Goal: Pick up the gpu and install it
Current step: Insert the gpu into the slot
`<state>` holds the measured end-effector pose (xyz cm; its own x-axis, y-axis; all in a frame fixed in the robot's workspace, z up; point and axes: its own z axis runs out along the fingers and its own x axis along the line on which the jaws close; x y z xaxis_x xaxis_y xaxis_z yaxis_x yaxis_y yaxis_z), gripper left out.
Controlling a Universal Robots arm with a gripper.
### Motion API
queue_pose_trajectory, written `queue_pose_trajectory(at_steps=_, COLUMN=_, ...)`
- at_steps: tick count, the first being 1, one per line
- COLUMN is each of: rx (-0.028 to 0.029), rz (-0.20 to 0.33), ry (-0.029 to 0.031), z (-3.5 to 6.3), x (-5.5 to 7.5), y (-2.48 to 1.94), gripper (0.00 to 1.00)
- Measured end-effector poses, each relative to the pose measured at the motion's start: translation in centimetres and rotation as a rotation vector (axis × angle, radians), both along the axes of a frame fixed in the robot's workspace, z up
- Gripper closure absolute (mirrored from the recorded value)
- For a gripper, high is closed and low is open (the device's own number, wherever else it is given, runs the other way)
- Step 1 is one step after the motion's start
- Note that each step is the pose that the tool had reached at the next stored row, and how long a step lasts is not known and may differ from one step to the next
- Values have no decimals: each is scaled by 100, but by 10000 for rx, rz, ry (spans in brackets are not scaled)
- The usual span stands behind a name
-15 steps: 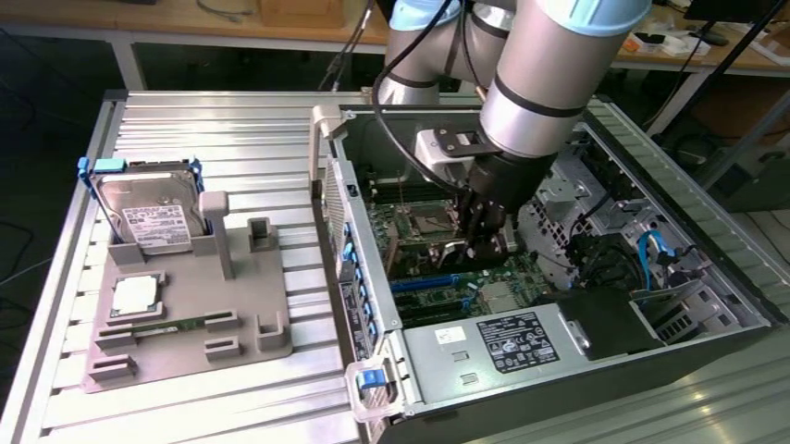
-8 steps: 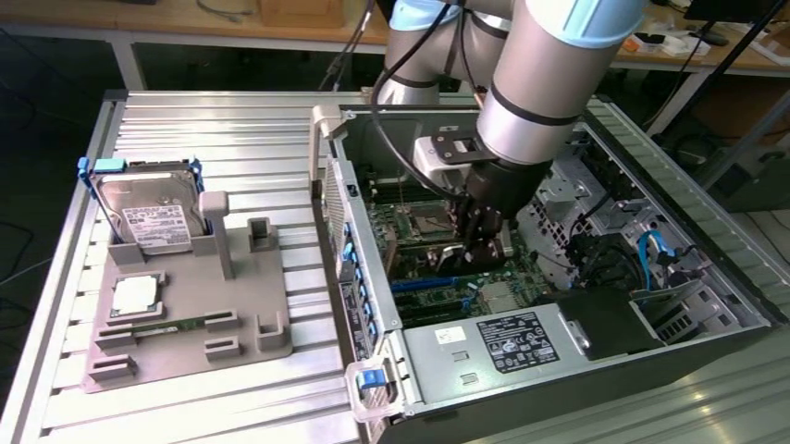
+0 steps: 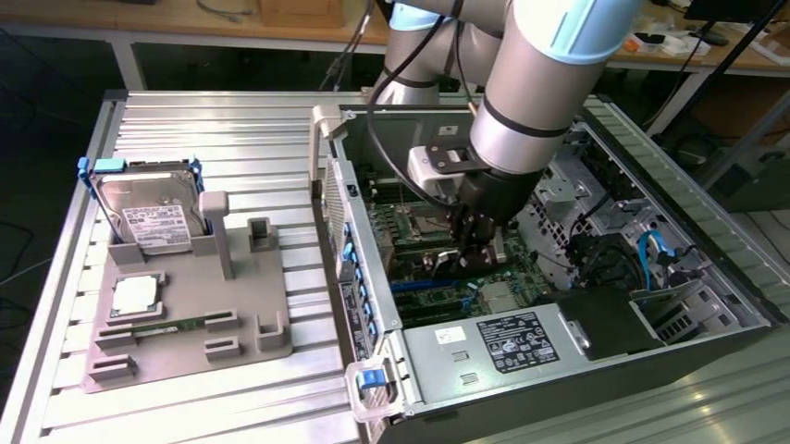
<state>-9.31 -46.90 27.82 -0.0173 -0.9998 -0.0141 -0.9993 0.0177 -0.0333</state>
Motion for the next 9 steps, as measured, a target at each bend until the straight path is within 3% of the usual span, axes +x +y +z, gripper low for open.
queue_pose_trajectory(at_steps=4, rx=0, rz=0, ry=0, z=-57, x=-40, y=14, gripper=73)
queue_pose_trajectory(at_steps=9, rx=-1, rz=0, ry=1, z=-130, x=-86, y=62, gripper=73)
